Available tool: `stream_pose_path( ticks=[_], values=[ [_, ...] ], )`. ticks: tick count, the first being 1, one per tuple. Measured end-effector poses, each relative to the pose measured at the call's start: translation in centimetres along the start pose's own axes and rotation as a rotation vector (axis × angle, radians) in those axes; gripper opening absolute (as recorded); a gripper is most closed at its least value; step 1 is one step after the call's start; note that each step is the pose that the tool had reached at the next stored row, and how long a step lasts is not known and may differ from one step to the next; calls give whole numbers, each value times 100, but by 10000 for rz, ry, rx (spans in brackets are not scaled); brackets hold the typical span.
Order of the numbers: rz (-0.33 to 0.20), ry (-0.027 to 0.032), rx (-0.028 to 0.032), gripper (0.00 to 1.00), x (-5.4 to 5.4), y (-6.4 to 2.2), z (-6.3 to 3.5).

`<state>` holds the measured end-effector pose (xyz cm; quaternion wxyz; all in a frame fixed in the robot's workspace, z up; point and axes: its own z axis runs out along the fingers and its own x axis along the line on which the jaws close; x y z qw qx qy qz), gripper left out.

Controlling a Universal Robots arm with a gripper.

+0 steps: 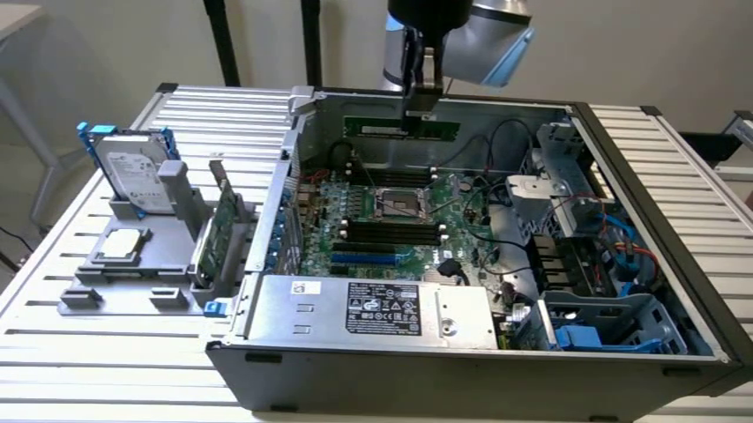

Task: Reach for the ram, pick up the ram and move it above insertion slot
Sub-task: 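Pick up the ram and move it above insertion slot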

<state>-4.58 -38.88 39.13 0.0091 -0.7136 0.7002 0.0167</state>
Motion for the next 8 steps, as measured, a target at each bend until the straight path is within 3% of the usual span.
stream_pose_path(
  ticks=[8],
  values=[
    [51, 0, 3, 13, -5, 0, 0]
  ],
)
